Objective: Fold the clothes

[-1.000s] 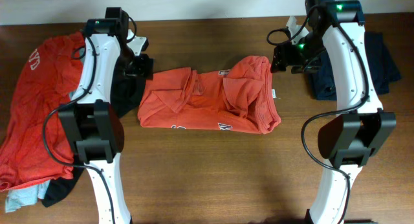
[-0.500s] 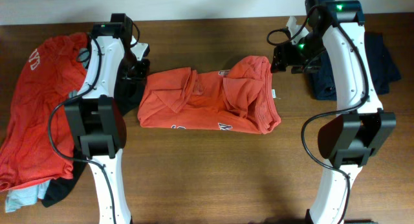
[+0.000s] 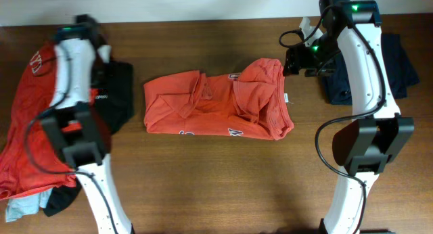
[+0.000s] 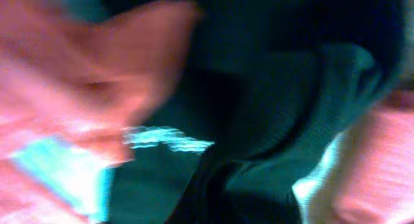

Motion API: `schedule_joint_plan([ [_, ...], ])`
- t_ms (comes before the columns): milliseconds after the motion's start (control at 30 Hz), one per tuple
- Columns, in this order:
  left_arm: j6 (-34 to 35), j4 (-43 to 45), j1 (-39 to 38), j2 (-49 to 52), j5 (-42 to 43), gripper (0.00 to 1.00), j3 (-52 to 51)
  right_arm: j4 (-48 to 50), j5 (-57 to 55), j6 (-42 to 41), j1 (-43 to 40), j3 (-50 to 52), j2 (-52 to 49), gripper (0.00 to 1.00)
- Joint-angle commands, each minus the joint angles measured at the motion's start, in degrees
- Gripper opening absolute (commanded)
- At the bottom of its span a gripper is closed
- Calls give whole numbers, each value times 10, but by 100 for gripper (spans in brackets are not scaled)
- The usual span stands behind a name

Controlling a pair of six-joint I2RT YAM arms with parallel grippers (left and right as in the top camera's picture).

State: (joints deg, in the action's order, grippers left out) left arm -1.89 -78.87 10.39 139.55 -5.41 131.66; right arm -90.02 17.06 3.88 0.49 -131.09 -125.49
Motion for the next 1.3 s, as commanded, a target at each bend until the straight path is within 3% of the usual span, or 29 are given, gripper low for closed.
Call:
schedule_joint_plan([
  [0,22,-5,69,3,-5,16,32,2,3,4,-1,-9,16,72],
  [33,22,-6,80,3,15,25,36,4,3,4,-1,-9,16,72],
  [167,22,-13,97,3,85,83,46,8,3,4,-2,-9,16,72],
  [233,21,-23,94,3,86,95,55,9,3,4,-1,-9,16,72],
  [533,21,-97,32,3,87,98,137,12,3,4,-2,10,13,72],
  [833,-49,-151,-83,3,120,97,151,16,3,4,-2,32,13,72],
  [1067,-52,-142,-167,3,134,98,150,20,3,4,-2,32,13,72],
  [1267,-40,-79,-223,3,110,98,113,21,3,4,-2,32,13,72],
])
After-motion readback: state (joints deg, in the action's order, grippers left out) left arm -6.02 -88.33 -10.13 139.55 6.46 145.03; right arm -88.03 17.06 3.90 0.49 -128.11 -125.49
